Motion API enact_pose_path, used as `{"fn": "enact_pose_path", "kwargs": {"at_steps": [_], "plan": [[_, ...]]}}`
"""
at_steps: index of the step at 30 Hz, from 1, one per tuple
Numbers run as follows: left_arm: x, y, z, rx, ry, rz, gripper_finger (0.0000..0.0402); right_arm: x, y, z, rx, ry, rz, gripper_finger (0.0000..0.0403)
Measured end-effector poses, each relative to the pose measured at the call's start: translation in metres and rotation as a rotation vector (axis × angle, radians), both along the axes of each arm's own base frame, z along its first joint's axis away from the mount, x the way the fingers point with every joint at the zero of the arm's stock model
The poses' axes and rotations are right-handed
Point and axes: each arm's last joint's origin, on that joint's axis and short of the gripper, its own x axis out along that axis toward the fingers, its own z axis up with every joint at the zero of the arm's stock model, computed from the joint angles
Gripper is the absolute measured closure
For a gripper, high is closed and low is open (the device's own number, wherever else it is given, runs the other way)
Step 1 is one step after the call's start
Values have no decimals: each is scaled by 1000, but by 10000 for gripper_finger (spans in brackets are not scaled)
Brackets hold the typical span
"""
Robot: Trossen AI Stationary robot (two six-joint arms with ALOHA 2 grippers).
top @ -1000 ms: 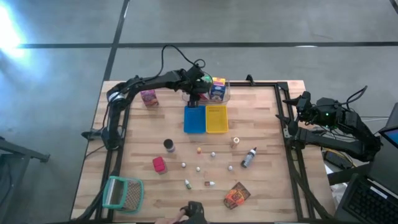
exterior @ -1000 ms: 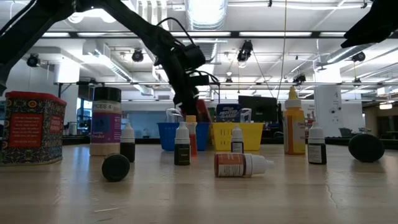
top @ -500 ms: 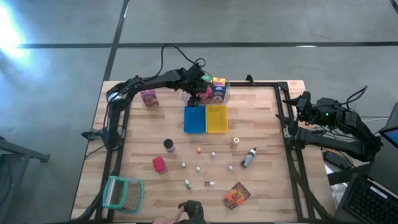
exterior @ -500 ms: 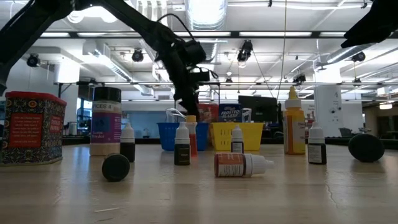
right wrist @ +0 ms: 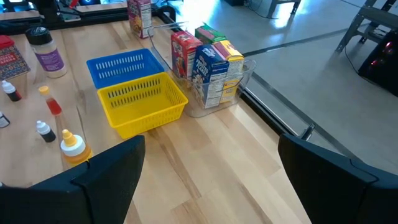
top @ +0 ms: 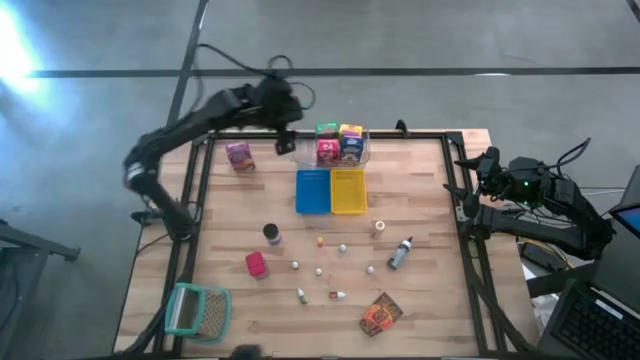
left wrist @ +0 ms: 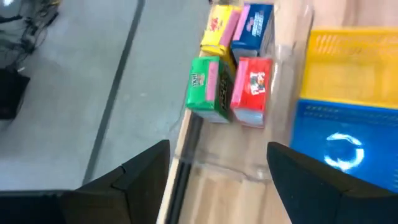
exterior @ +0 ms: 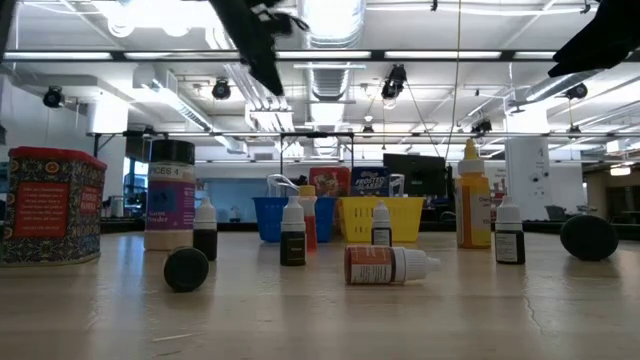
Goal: Pick & Place Kitchen Items
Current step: Put the purple cereal box into the transparent bin
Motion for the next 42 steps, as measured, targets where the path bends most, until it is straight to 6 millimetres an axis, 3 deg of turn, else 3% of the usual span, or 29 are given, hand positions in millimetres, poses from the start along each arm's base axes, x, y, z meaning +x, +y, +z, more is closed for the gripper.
{"fn": "enact_pose_path", "kwargs": {"at_steps": [8, 12, 16, 22, 27, 42], "plan": [[-77, -47, 23, -71, -143, 126, 129, 0, 0, 0, 0, 0, 0, 39], [-111, -67, 15, -58, -98, 104, 129, 0, 0, 0, 0, 0, 0, 39], [-130, -78, -6, -78, -80, 115, 129, 0, 0, 0, 0, 0, 0, 39], [-130, -78, -54, -141, 19, 132, 129, 0, 0, 0, 0, 0, 0, 39], [-125, -75, -79, -157, 103, 125, 132, 0, 0, 0, 0, 0, 0, 39], [-127, -74, -83, -114, 136, 139, 140, 0, 0, 0, 0, 0, 0, 39]]}}
